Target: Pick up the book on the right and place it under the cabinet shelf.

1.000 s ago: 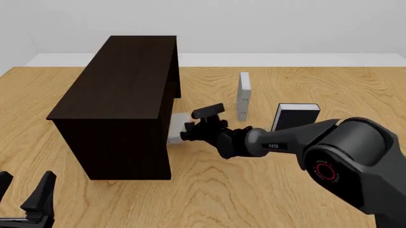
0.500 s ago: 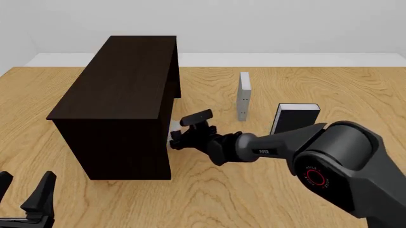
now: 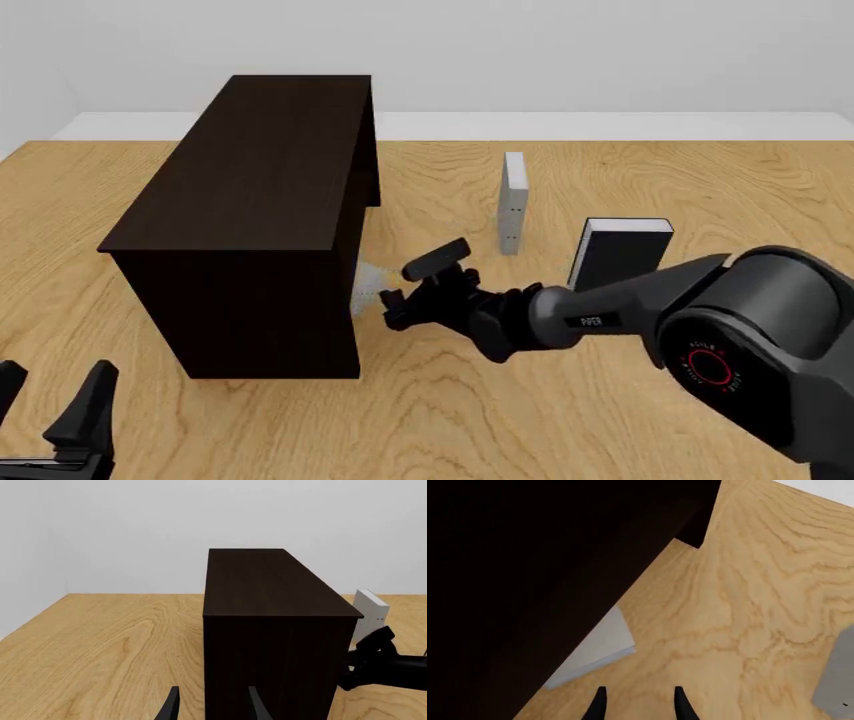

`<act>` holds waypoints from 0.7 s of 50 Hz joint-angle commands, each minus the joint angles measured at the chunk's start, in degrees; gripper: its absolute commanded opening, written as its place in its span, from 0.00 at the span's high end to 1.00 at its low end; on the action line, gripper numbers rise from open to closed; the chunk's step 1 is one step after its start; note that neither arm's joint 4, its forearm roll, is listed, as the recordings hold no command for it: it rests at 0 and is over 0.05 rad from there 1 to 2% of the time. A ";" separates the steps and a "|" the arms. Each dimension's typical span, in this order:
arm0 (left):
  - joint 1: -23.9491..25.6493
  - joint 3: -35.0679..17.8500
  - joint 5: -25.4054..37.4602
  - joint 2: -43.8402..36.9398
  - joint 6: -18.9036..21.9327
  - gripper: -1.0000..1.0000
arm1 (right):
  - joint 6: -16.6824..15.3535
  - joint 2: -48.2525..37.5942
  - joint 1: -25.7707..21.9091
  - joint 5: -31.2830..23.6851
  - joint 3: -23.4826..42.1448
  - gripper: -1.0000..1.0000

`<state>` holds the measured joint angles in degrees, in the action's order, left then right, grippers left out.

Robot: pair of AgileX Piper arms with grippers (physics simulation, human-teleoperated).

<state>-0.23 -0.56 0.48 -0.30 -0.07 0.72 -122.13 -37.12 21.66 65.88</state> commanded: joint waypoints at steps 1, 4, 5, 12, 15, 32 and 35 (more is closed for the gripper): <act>0.02 -0.01 0.02 0.01 0.02 0.00 | -0.22 5.01 1.28 2.59 -6.03 0.00; 0.00 -0.01 0.02 0.01 -0.01 0.00 | -0.52 8.05 1.83 3.99 -8.99 0.00; 0.00 -0.01 0.02 0.01 0.00 0.00 | -0.48 8.97 1.90 4.31 -9.85 0.00; 0.00 -0.01 0.02 0.01 0.01 0.00 | -0.80 18.15 2.63 7.24 -17.53 0.00; 0.00 -0.01 0.02 0.01 -0.01 0.00 | -0.61 23.27 2.95 7.74 -20.92 0.00; 0.01 -0.01 0.02 0.01 0.01 0.00 | -1.73 49.58 5.16 3.88 -33.10 0.00; 0.00 -0.01 0.02 0.00 0.00 0.00 | -1.73 53.86 5.53 2.64 -34.38 0.00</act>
<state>-0.23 -0.57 0.50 -0.29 -0.07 -0.93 -82.42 -32.46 26.84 37.49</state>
